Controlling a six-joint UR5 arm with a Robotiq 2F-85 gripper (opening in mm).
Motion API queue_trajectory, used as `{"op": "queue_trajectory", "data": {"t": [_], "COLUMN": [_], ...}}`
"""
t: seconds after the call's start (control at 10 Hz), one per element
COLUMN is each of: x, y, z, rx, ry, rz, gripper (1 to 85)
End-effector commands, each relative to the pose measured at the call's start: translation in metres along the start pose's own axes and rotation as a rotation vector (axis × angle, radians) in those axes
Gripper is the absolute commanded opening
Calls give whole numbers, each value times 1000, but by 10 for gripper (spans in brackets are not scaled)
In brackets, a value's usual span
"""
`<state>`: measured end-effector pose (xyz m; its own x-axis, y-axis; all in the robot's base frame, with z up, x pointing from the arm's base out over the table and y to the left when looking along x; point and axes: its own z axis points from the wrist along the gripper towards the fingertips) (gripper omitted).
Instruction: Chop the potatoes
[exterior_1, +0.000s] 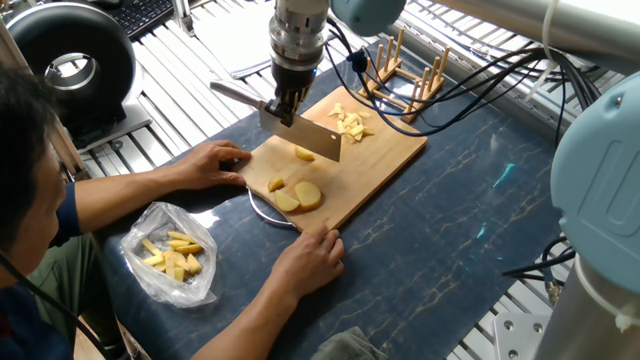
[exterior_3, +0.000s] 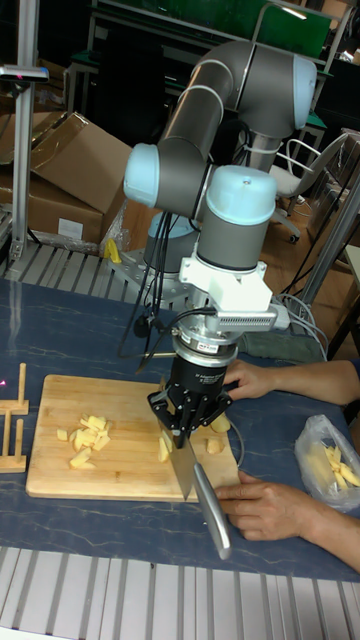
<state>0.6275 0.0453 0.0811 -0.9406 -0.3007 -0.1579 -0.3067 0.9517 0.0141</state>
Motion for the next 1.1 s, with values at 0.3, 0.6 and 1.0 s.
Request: {"op": "queue_trajectory", "data": {"t": [0.3,0.6,1.0], "x": [-2,-1,-1], "y": [3,1,-5], "z": [2,7,13], "rx": [-20,-33,-17], "ry": [-12,-24,-39], "rz": [16,14,-2], "gripper": [10,10,10]}}
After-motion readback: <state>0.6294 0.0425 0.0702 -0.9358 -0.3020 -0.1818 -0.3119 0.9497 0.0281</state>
